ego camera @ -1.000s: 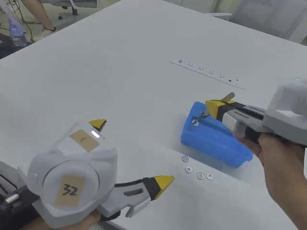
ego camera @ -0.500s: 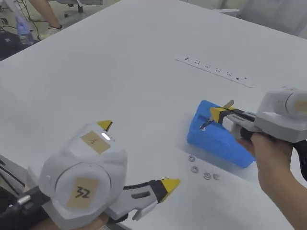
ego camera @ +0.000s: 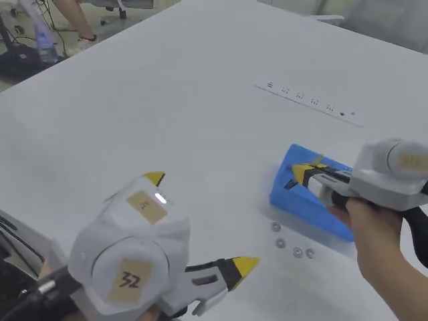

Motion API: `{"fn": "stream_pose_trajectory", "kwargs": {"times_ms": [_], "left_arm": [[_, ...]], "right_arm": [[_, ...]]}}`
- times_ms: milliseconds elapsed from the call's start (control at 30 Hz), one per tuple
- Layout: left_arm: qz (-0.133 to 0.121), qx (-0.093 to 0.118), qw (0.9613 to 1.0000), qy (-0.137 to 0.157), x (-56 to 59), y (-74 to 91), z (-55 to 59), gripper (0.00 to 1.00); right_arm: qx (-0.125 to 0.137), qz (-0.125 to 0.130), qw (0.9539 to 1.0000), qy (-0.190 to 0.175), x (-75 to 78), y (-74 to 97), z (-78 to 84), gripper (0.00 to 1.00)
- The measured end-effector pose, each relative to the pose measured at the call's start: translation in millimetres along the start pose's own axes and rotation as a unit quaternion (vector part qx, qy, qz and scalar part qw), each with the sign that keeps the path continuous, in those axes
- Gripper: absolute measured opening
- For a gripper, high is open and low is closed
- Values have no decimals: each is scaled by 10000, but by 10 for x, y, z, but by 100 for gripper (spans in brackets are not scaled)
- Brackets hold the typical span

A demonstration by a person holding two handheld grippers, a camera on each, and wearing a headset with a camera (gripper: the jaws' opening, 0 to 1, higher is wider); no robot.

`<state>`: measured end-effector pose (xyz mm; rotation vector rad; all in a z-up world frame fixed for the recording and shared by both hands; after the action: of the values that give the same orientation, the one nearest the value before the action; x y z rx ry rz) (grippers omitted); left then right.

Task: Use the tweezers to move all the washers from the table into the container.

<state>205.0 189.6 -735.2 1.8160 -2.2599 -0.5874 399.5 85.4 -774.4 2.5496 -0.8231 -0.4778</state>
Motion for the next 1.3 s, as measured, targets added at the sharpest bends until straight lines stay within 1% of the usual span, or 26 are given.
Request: {"fn": "stream_pose_trajectory", "kwargs": {"times_ms": [133,200,333,433,533,600,700,767,833,933,1000,1167,1300], "left_arm": [[-10,11,10000,4,-4,2,-2,99],[-24,-1,10000,-11,-9,2,3,99],[-38,11,10000,-11,-14,6,0,99],[-37,29,10000,-19,-12,11,-7,99],[-37,16,10000,-38,-9,12,-5,99],[-34,21,10000,-43,-8,10,-4,99],[-37,25,10000,-47,-9,11,-5,99],[-43,24,10000,-49,-10,12,-5,99],[-49,33,10000,-45,-14,10,-6,99],[-59,30,10000,-46,-18,9,-5,99],[-61,31,10000,-48,-18,10,-5,99],[-64,24,10000,-65,-17,10,-2,99],[-72,25,9999,-74,-17,11,-3,99]], "right_arm": [[4,19,10000,-66,14,11,-13,2],[54,22,9999,-87,19,44,-44,2],[241,-17,9997,-65,-30,176,-153,2],[354,-64,9994,-12,-53,320,-234,2],[462,-94,9988,152,-164,449,-269,1],[507,-125,9985,190,-212,512,-287,1],[593,-245,9978,174,-335,621,-314,1],[615,-284,9975,194,-384,662,-310,1],[590,-346,9974,234,-453,694,-282,1],[478,-411,9976,298,-526,720,-193,1],[360,-453,9978,327,-584,735,-104,1],[168,-472,9981,347,-622,719,51,1],[6,-479,9982,369,-625,653,164,1]]}}
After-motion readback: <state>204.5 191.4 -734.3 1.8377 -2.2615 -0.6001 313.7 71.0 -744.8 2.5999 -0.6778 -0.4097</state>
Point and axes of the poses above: the centre of the closed fingertips' face, and the gripper's own axes: y roughly backward along the fingers, x roughly to its right, z roughly out of its underside, the point moved 4 cm from there along y, roughly backward along the fingers, and after that the axes turned 3 degrees about -y, right-handed, at the moved point
